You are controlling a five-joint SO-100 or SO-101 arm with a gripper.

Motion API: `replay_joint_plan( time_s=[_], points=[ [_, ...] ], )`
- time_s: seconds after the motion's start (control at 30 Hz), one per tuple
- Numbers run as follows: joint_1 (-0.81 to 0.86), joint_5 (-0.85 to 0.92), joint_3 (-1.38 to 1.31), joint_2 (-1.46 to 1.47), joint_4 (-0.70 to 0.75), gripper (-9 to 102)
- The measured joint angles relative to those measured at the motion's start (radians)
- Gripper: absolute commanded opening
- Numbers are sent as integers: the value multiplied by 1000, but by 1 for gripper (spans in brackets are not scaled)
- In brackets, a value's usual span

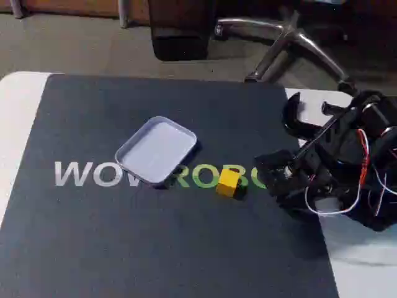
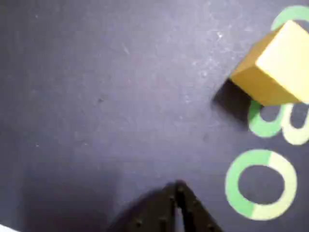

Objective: Move blocks one by one until all three blocks are in the tray.

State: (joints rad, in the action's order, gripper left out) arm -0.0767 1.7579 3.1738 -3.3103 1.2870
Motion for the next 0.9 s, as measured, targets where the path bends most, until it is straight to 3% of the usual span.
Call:
replay_joint_plan(
  time_s=[0.57,0.9],
  points=[
    [34,2,0,2,0,-8],
    [265,91,-2,3,-9,-8]
  ],
)
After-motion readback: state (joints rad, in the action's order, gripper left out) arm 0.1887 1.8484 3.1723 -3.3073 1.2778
